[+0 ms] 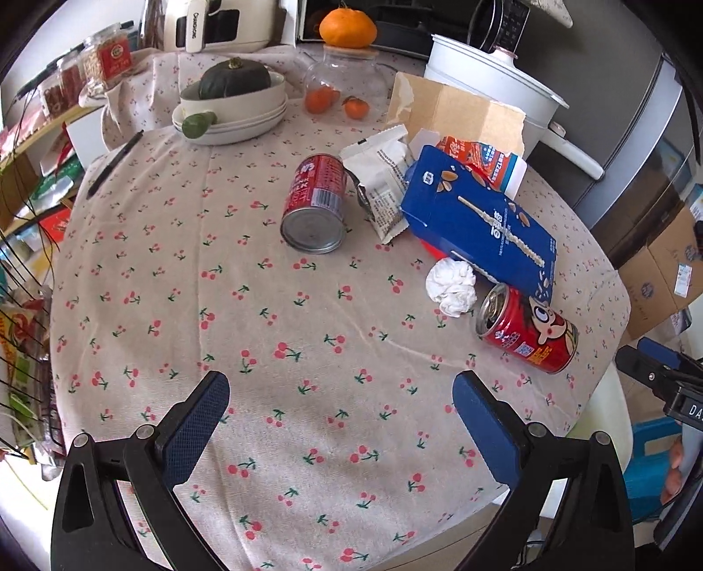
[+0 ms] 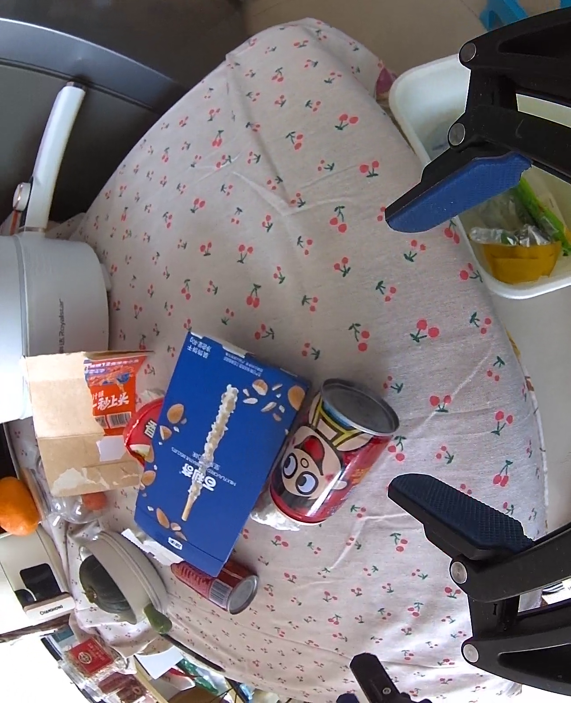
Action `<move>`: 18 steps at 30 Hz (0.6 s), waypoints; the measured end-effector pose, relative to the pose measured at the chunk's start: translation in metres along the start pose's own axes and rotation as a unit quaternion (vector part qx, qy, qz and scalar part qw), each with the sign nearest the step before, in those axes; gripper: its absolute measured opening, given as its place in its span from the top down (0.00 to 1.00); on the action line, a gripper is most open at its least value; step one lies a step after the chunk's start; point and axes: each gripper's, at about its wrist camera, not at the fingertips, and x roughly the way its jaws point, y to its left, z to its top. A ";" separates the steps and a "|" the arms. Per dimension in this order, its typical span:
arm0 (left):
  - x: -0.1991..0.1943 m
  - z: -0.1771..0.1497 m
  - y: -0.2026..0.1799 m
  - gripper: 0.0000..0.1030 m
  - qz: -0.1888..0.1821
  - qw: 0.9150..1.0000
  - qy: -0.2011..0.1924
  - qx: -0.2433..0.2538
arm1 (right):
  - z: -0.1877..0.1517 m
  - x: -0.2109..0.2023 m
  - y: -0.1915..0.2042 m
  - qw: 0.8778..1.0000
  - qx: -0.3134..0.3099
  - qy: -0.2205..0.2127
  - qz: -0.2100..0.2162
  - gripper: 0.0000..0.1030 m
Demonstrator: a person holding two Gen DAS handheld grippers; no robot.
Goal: Collect trash
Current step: 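Move the left gripper to the red can and grasp it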
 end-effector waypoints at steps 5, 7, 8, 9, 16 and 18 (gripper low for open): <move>0.009 0.004 -0.057 0.02 -0.062 0.997 -0.015 0.046 | 0.014 -0.001 -0.018 1.000 0.024 -0.011 -0.014 0.10; 0.013 0.000 -0.085 0.01 -0.082 0.993 -0.019 0.083 | 0.016 -0.001 -0.026 0.999 0.029 -0.013 -0.022 0.10; 0.015 -0.002 -0.097 0.01 -0.088 0.991 -0.020 0.099 | 0.017 -0.001 -0.031 0.999 0.032 -0.012 -0.023 0.10; 0.018 -0.004 -0.108 0.00 -0.093 0.989 -0.021 0.114 | 0.017 0.000 -0.036 0.999 0.035 -0.009 -0.023 0.10; 0.048 -0.002 -0.148 0.00 -0.082 0.986 -0.018 0.147 | 0.009 -0.002 -0.060 0.999 0.048 0.003 -0.020 0.10; 0.061 0.000 -0.149 0.00 -0.074 0.987 -0.009 0.142 | 0.007 -0.005 -0.066 0.999 0.049 0.000 -0.023 0.10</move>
